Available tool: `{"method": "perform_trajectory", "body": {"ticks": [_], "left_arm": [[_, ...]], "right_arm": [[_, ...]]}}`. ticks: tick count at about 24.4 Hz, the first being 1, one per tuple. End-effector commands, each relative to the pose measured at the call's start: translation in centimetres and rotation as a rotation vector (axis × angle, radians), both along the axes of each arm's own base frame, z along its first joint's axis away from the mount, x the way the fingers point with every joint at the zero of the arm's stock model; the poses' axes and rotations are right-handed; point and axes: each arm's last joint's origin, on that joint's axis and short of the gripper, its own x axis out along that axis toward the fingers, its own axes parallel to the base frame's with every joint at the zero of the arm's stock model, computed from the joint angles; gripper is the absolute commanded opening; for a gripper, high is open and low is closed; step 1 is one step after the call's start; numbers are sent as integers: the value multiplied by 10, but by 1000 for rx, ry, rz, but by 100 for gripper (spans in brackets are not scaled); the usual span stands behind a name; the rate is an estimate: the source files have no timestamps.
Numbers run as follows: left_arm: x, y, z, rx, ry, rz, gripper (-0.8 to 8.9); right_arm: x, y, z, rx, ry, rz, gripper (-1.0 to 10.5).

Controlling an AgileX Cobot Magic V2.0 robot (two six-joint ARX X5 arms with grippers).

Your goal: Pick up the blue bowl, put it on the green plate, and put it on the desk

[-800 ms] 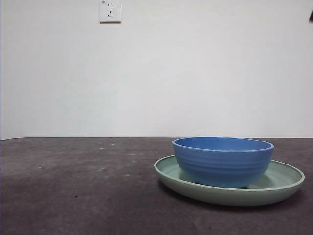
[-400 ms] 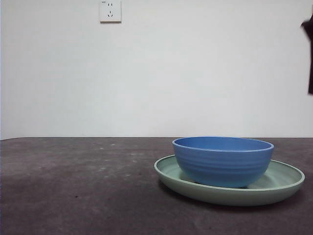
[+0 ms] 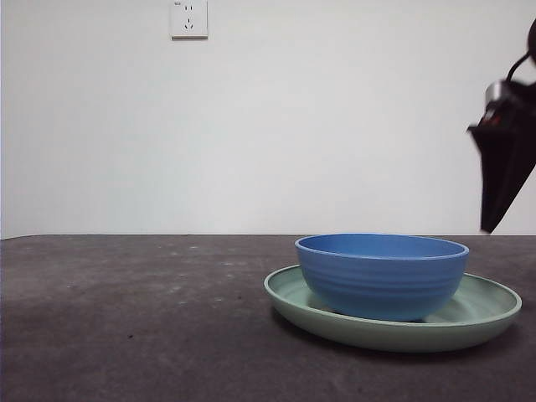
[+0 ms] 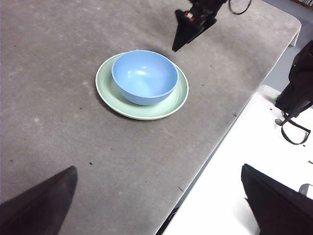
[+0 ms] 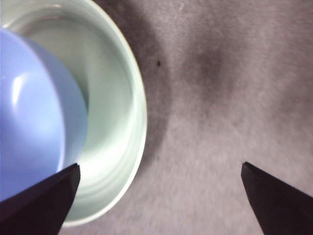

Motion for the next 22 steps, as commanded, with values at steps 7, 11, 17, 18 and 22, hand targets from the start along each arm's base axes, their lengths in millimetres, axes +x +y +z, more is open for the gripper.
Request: {"method": "perform_trajectory", "body": {"ticks": [7, 11, 17, 18, 22], "left_arm": [[0, 0, 4, -13, -14, 0, 592], [0, 0, 4, -13, -14, 0, 592], [0, 0, 4, -11, -14, -1, 592], [0, 0, 4, -12, -14, -1, 592], [0, 0, 4, -11, -14, -1, 592]], "right_arm": [[23, 14, -32, -26, 43, 48, 369], [29, 27, -45, -27, 46, 92, 254], [31, 32, -53, -30, 63, 104, 8], [31, 32, -52, -30, 63, 103, 8], [32, 33, -47, -26, 66, 96, 8]]}}
